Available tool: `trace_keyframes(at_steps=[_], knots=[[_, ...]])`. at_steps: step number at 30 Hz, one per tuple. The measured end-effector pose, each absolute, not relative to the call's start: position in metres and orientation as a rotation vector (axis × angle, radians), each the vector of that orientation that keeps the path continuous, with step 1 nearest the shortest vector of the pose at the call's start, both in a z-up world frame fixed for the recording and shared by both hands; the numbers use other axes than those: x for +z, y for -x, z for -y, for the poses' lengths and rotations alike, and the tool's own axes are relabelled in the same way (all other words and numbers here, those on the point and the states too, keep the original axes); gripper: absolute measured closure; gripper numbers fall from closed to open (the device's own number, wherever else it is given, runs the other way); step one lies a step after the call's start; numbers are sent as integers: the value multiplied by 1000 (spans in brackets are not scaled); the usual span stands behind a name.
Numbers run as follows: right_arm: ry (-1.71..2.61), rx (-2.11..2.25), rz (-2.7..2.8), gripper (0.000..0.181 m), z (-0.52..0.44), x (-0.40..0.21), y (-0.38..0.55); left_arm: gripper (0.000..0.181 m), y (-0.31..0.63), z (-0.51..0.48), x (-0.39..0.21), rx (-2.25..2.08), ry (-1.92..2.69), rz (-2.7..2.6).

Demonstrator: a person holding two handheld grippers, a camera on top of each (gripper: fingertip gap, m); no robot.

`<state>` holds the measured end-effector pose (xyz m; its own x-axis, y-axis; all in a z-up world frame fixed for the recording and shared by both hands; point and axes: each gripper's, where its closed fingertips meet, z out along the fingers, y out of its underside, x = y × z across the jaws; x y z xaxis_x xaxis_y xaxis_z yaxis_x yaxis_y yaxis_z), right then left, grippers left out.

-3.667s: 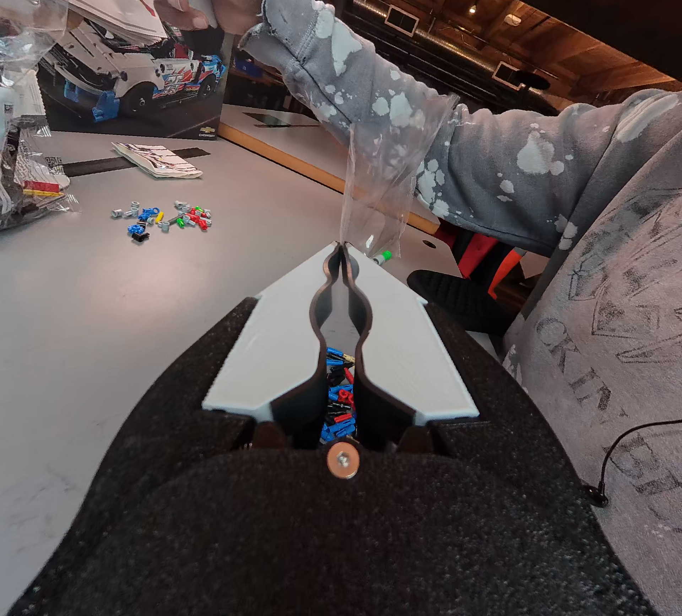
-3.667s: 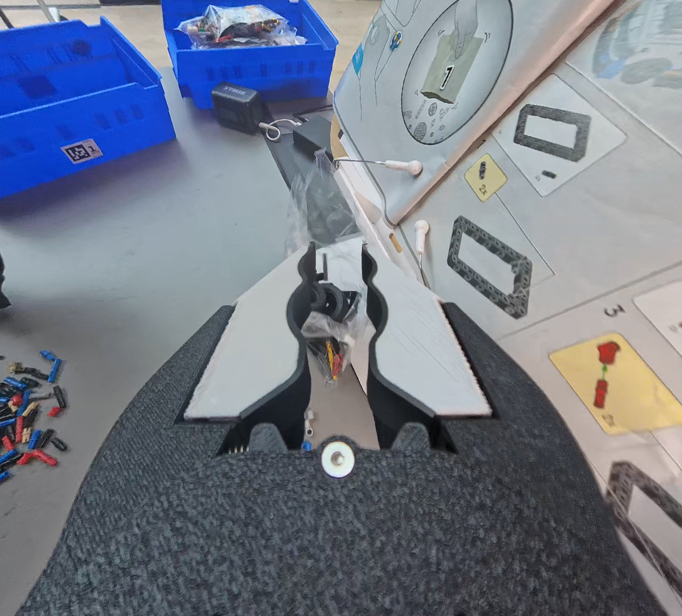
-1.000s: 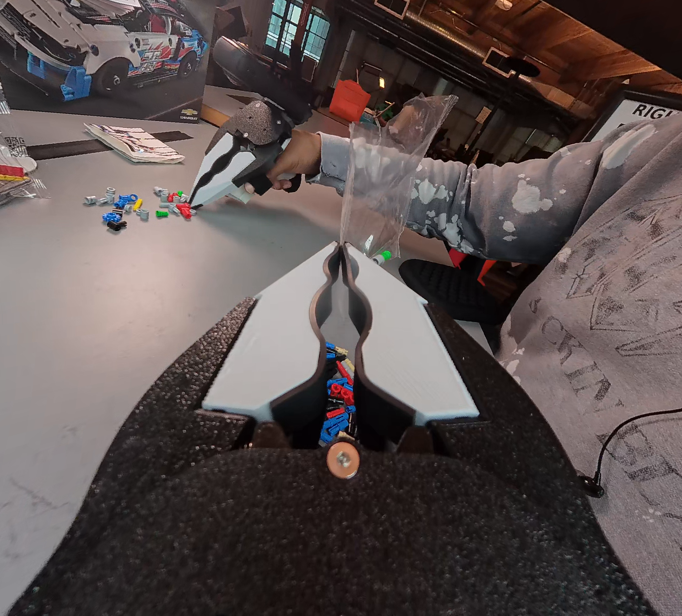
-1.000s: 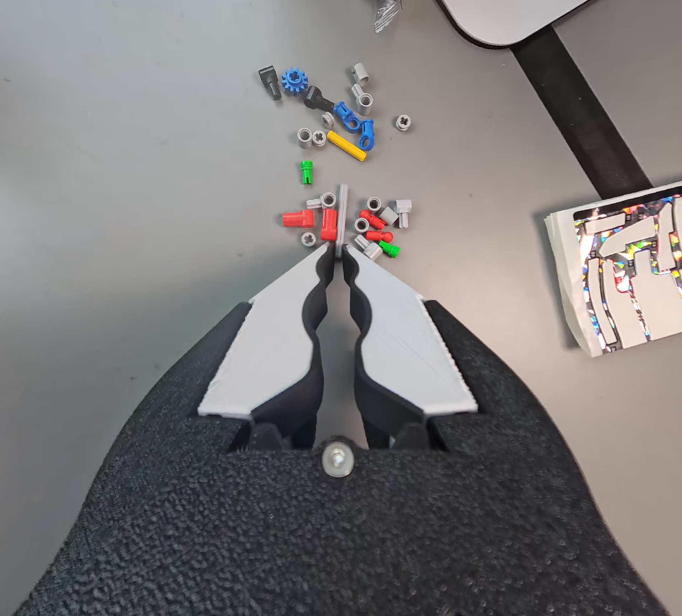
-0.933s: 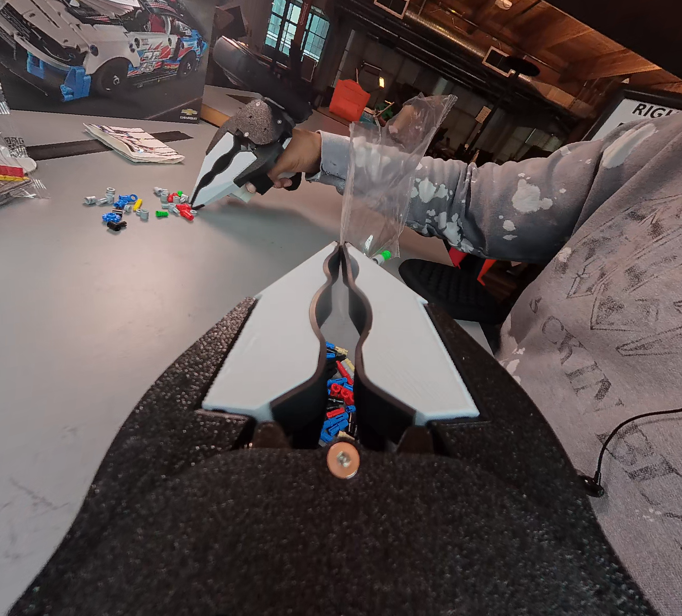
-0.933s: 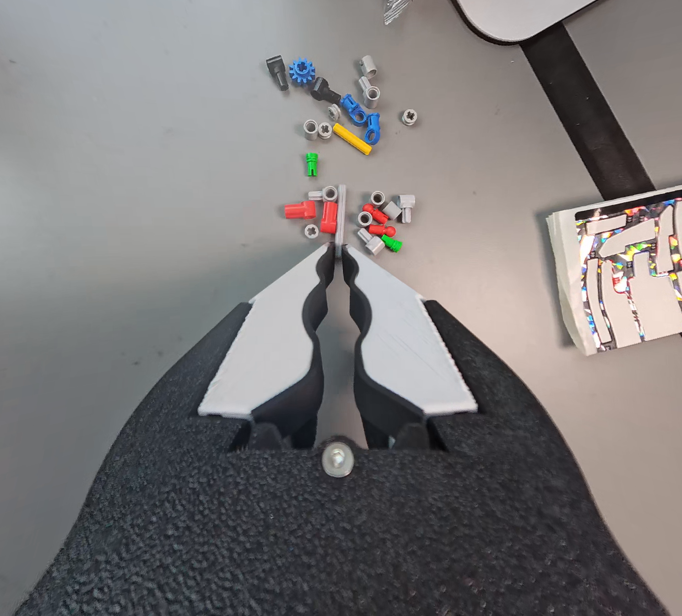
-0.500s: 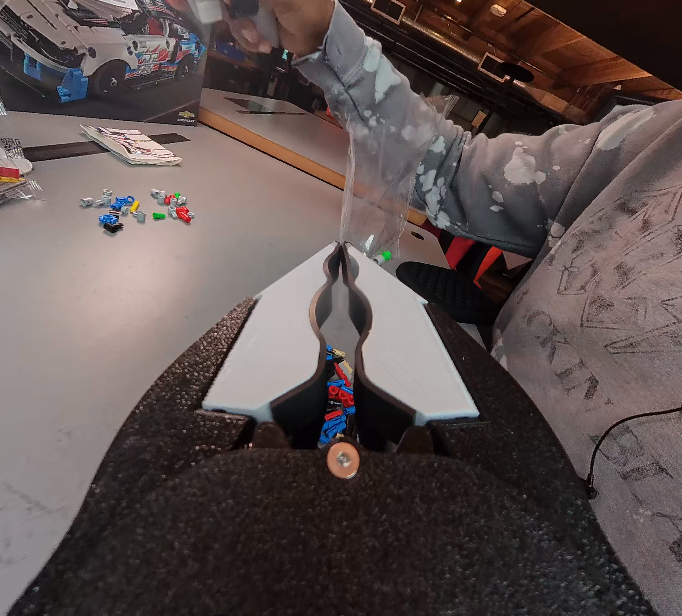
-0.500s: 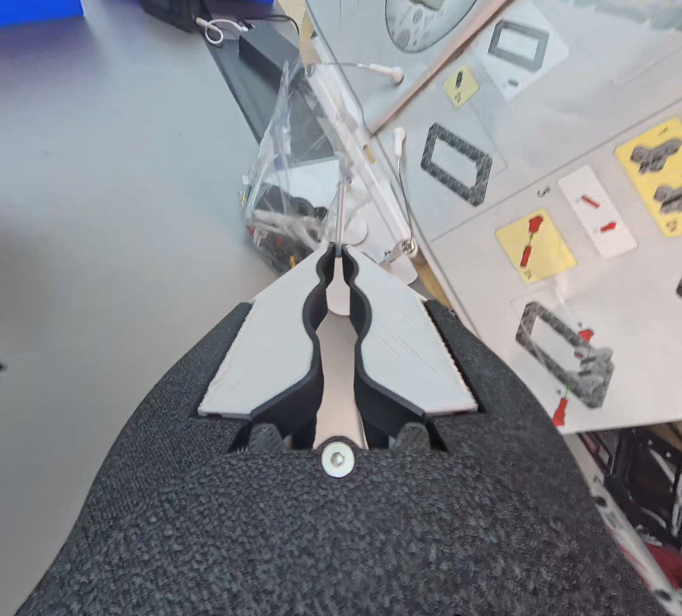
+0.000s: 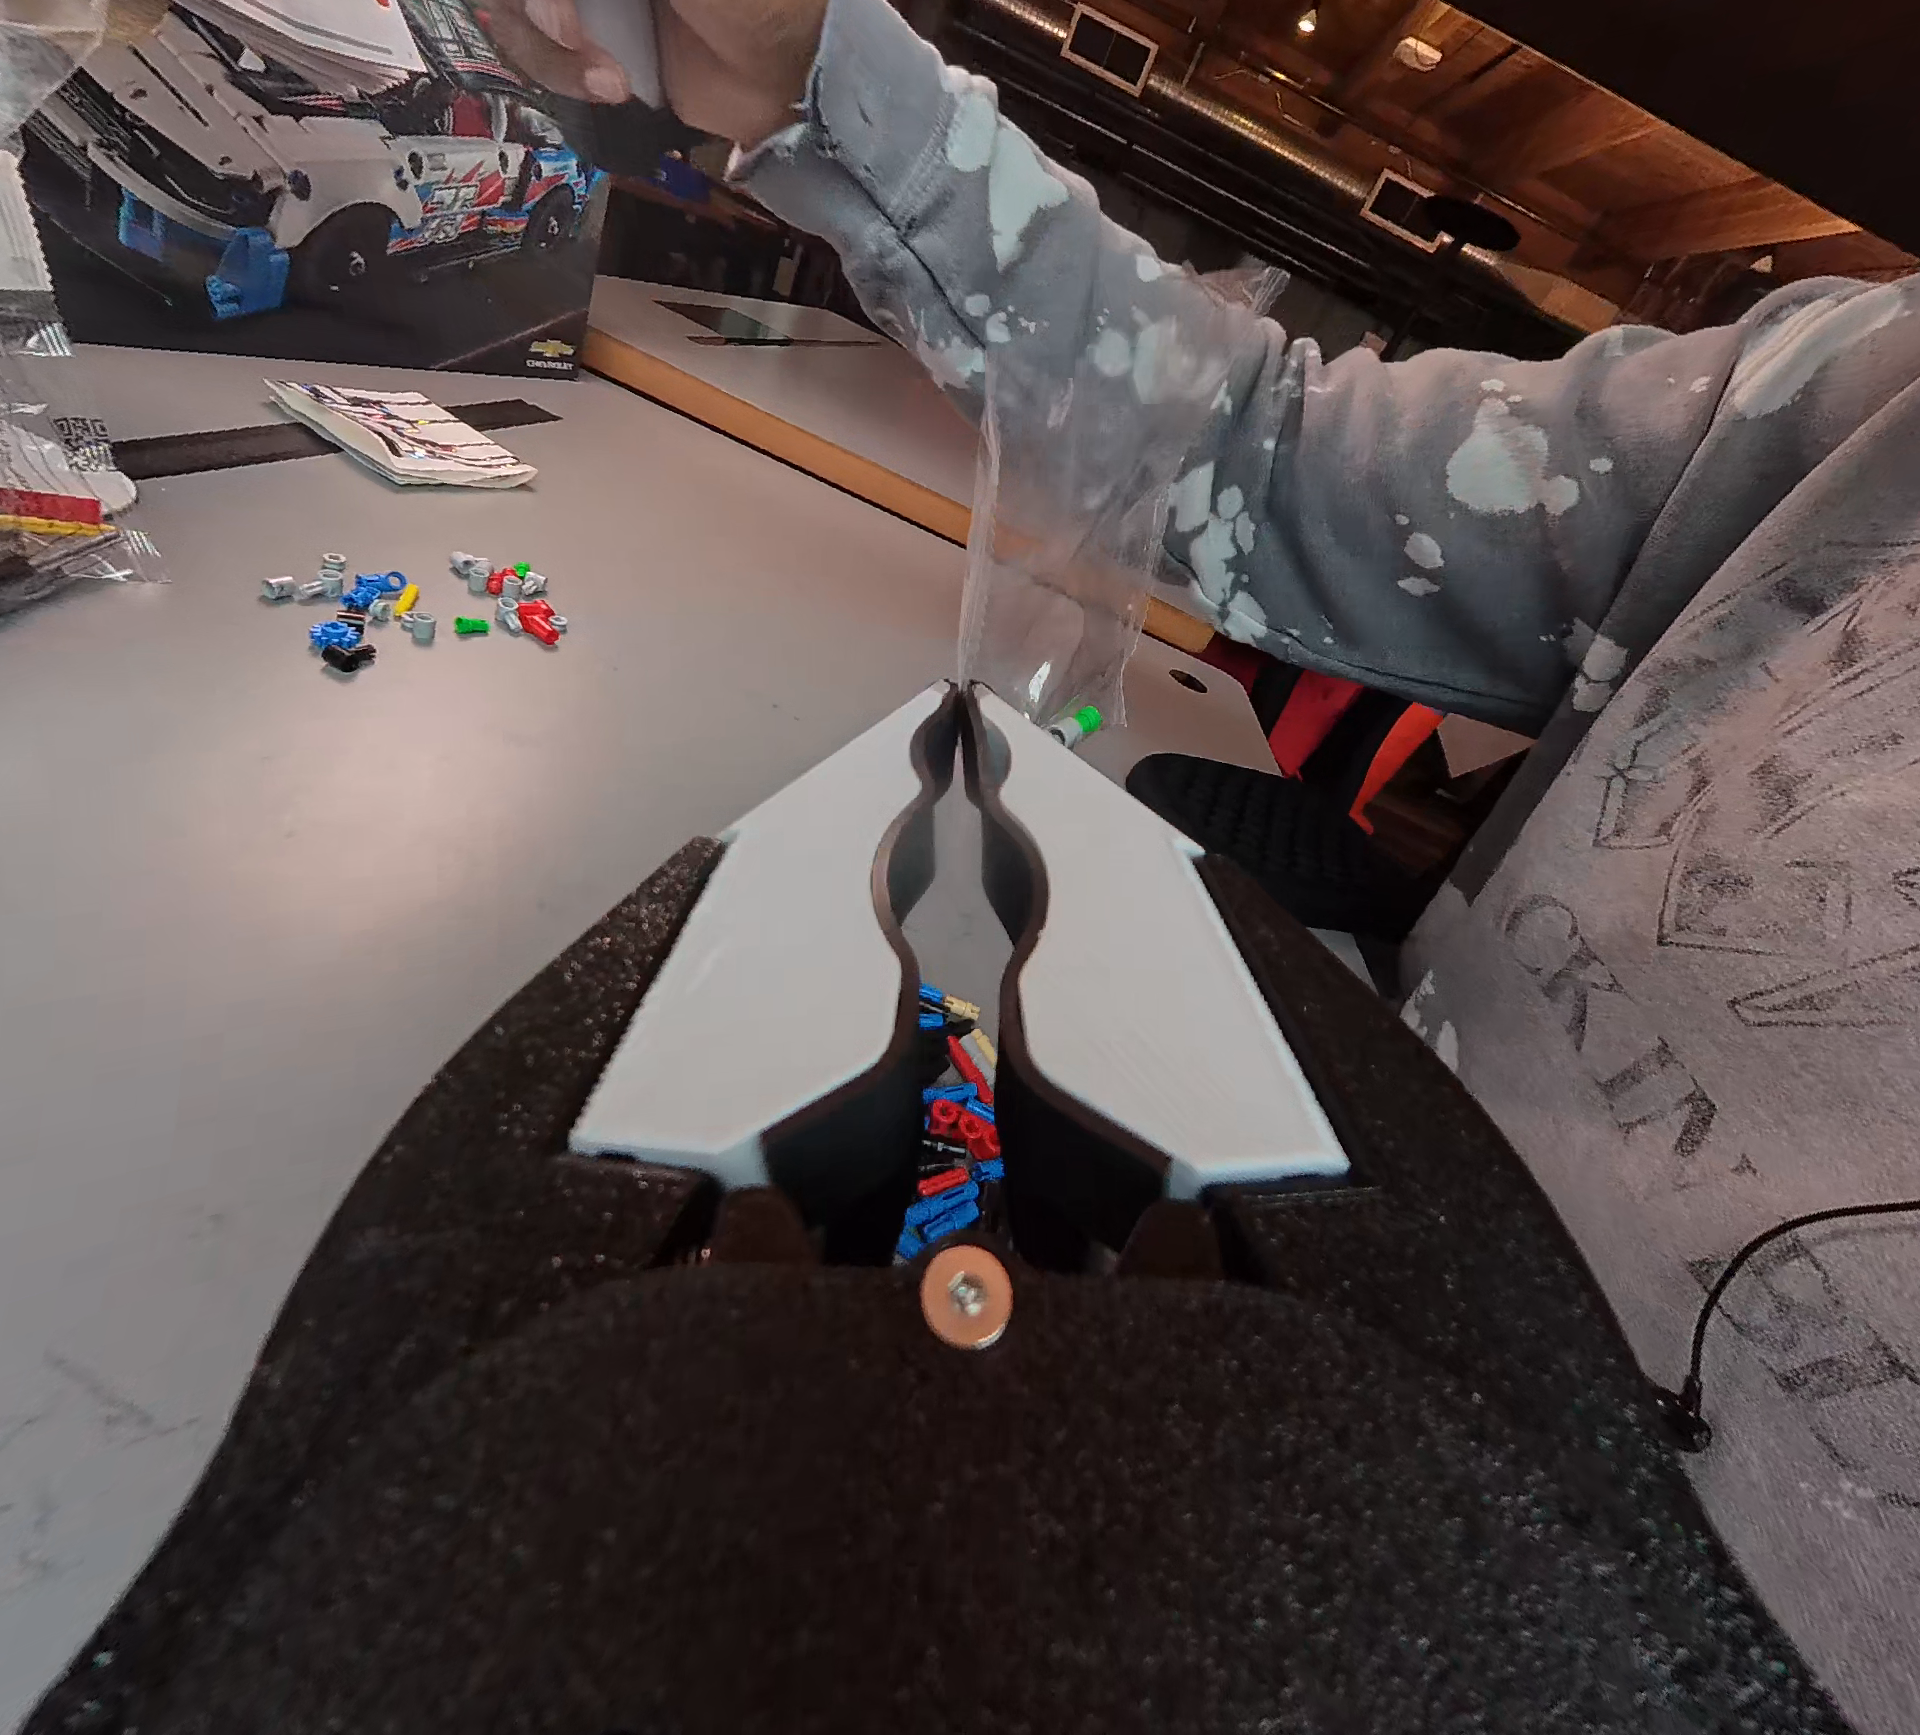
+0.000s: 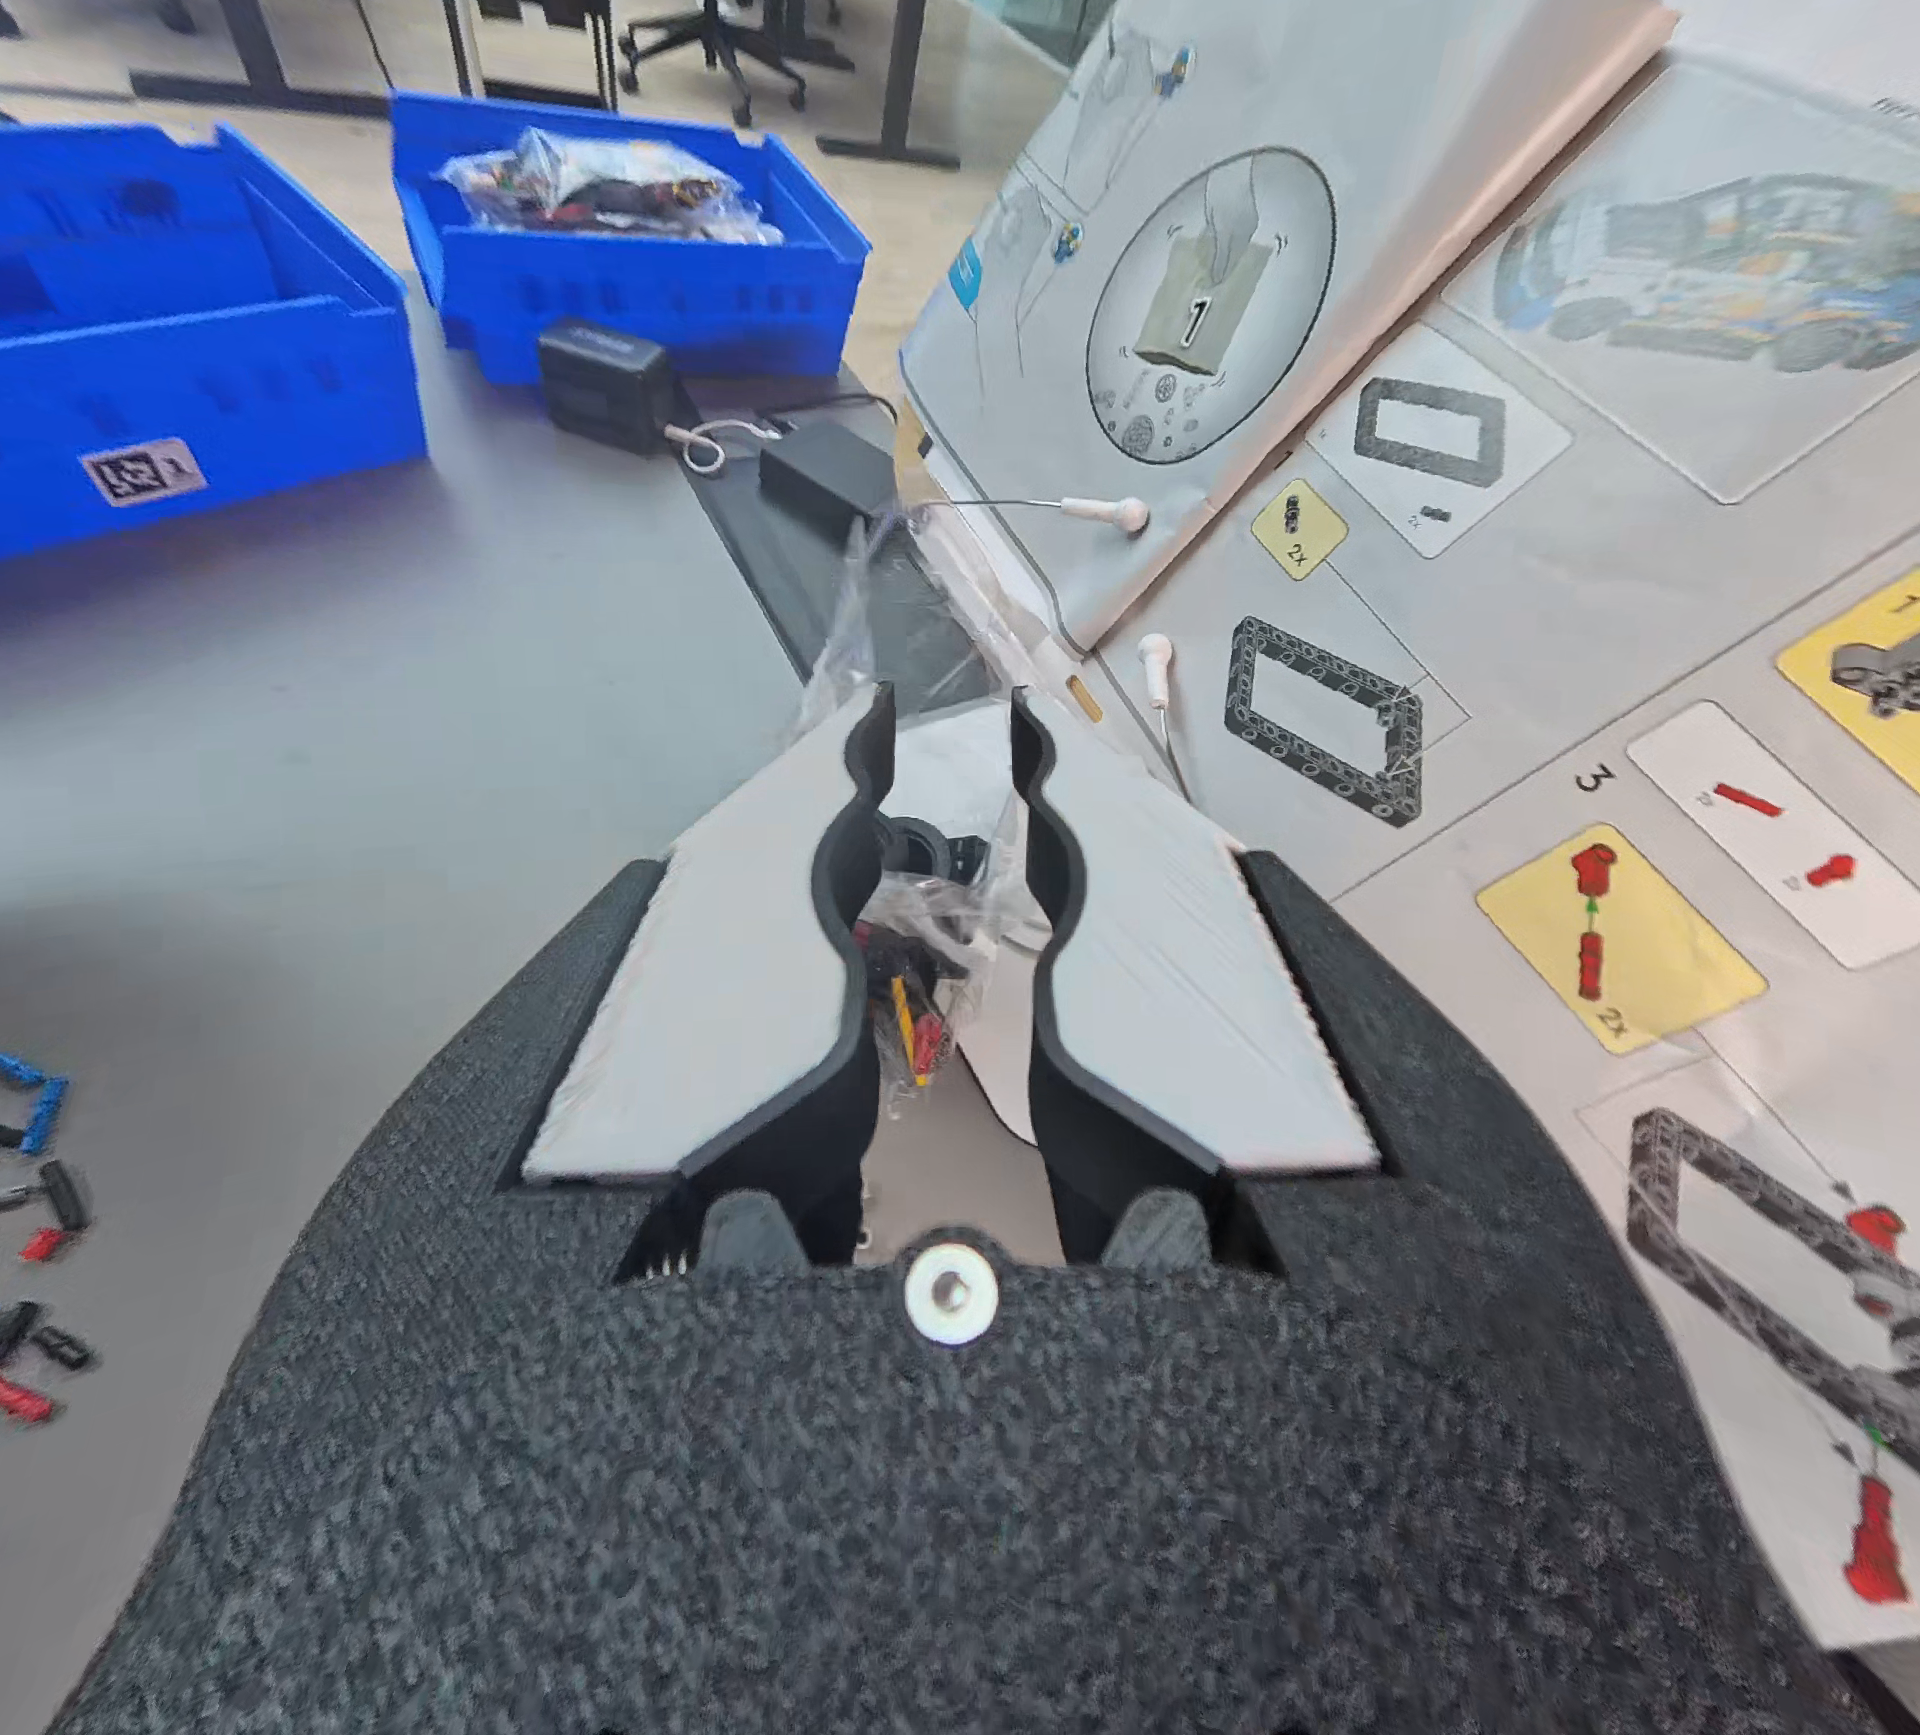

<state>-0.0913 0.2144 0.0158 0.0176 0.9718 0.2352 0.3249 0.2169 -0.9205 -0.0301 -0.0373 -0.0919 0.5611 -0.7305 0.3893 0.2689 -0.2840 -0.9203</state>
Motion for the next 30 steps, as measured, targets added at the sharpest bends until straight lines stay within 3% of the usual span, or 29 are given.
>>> trace_keyframes(at_steps=[12,17,19,21,30], knots=[[1293,1165,1417,160,-70,-49,-31,181,46,25,-92,-901,1583,-292],[1323,1274,1464,149,-2,-98,-42,181,42,24,-95,-887,1596,-290],[1311,1245,1453,156,3,-108,-36,181,37,25,-97,-886,1605,-311],[1289,1275,1441,179,10,-106,-31,181,30,26,-98,-880,1611,-336],[1230,1359,1411,181,18,-108,-31,181,12,30,-102,-897,1633,-405]])
